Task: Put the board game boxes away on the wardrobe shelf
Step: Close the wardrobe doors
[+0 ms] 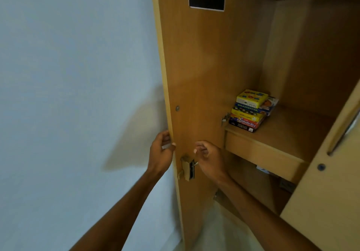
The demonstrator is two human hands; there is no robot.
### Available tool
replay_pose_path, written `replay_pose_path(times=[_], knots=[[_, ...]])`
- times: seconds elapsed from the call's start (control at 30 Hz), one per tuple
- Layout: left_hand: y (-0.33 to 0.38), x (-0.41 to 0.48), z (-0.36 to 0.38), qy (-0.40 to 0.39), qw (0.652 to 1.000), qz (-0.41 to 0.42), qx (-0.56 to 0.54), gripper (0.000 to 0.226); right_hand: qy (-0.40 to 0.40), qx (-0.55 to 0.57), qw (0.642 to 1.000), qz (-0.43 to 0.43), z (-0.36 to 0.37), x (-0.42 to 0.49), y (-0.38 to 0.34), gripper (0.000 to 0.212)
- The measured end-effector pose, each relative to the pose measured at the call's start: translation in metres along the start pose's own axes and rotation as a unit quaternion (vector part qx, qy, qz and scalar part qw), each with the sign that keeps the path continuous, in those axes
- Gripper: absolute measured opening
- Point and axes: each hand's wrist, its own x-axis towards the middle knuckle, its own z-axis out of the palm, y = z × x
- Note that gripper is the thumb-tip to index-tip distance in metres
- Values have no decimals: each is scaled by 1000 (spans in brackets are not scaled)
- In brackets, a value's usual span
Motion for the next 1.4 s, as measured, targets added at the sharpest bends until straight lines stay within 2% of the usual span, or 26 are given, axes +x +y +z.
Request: replay_pose_path(times=[0.07,0.2,0.37,0.57,0.73,0.9,1.07,1.2,1.4], knots=[[0,-7,2,-28,999,22,-24,30,16,0,1000,14,-4,-12,8,23],[3,-18,17,-137,986,66,-71,24,69,22,996,54,-25,-40,19,29],[17,-13,65,-129,986,73,-70,20,135,-37,989,49,-61,-64,21,47],[36,-8,134,-223,968,92,-63,14,255,-148,955,22,-109,-70,35,34],[43,-9,196,-292,945,132,-69,10,328,-229,915,57,-154,-72,55,44],[56,-7,262,-309,939,120,-93,7,360,-355,861,59,-209,-60,81,59],[64,5,322,-323,935,116,-90,4,389,-412,823,45,-257,-36,104,79],[67,19,361,-325,933,125,-88,17,406,-431,803,69,-285,-14,129,90],[72,39,419,-319,934,104,-122,17,401,-459,783,119,-322,25,152,99]])
